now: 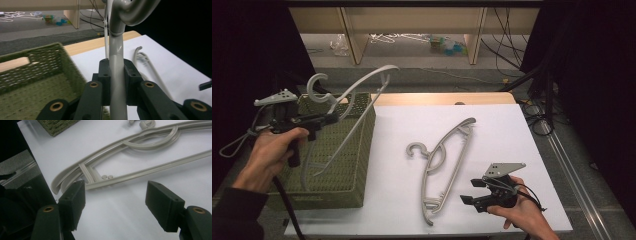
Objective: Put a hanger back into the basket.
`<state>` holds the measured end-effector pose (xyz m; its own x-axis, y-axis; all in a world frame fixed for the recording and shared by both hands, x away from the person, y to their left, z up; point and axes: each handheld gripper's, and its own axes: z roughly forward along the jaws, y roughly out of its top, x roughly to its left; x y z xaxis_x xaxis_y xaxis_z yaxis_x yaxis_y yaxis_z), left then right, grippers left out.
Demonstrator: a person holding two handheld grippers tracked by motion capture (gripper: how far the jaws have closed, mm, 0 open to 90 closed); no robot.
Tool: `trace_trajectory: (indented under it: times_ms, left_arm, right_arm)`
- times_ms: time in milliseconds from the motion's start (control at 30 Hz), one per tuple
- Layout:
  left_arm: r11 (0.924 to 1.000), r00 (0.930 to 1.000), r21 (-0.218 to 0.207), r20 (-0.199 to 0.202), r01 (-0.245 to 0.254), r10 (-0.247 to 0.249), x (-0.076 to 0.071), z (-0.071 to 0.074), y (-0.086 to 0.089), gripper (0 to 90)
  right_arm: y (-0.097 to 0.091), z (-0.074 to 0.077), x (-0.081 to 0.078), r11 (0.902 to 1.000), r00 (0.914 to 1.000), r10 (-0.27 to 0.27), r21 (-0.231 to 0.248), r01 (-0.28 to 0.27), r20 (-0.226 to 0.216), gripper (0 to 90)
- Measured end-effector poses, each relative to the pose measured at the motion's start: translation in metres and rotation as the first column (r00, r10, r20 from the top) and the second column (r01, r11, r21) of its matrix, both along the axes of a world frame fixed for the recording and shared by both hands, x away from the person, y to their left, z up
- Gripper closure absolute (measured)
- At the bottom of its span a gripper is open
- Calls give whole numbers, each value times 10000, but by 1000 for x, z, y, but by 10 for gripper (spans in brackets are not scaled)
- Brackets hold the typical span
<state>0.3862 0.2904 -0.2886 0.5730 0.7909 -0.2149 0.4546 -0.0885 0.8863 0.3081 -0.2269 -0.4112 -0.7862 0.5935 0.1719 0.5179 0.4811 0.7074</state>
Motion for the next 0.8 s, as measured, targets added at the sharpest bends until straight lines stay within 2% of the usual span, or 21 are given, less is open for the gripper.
trace_trajectory:
  times_ms: [67,167,233,267,300,433,467,533,700,800]
  left_arm:
    - [9999,10000,160,79,-28,27,1,0,4,788]
    - [9991,9998,373,100,-182,179,6,-3,19,788]
    - [9990,9997,381,9,-244,244,9,-7,33,788]
    - [9990,9997,381,9,-244,244,9,-7,33,788]
    - [9986,9996,451,-21,-277,278,11,-12,42,788]
    - [9972,9991,625,-63,-403,408,15,-19,55,788]
    - [9958,9992,824,-66,-387,394,17,-24,62,788]
    - [9957,9991,849,-133,-378,391,18,-26,65,788]
    - [9897,9987,1367,-227,-426,461,24,-39,78,788]
    - [9879,9983,1508,-391,-359,423,25,-46,81,788]
  right_arm:
    - [0,0,0,10000,10000,23,4,-23,30,331]
    - [-1,0,0,10000,10000,-26,36,26,-38,330]
    - [-2,-1,0,10000,10000,-43,50,43,-76,330]
    - [-2,-1,0,10000,10000,-34,42,34,-70,330]
    - [-2,-2,1,10000,10000,30,4,-30,35,330]
    - [-1,-2,0,10000,9999,3,16,-3,-107,330]
    - [-1,-2,0,10000,9999,5,19,-4,-112,330]
    - [0,-3,0,10000,9999,45,12,-45,-123,330]
    - [-1,-3,1,10000,10000,52,-30,-53,-50,328]
    - [0,-4,1,10000,9998,53,-26,-54,-200,326]
